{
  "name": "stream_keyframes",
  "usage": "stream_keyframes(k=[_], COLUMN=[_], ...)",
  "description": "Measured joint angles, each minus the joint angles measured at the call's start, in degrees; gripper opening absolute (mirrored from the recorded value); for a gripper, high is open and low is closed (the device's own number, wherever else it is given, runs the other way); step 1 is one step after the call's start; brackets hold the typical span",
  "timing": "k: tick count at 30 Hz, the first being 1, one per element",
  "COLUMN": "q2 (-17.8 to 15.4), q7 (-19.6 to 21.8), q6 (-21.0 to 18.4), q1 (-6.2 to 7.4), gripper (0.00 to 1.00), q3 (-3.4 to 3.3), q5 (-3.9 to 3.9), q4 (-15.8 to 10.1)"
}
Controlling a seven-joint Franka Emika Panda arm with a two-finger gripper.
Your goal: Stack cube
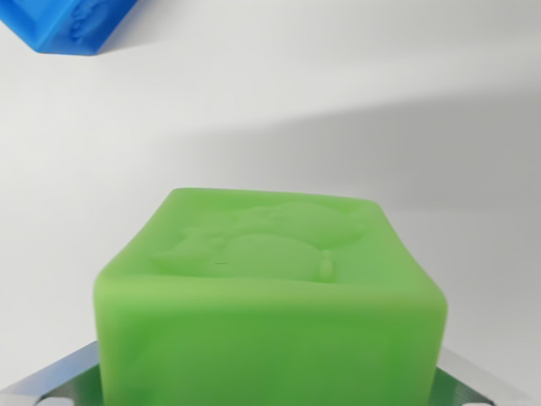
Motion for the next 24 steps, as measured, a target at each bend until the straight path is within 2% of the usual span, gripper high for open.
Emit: stream_keyframes(k=[24], q2=[1.1], q7=[-8.9], q6=[-2.7], q1=[1.44], gripper=[0.00], q3=[2.14], q5=[-0.28], q4=[3.8])
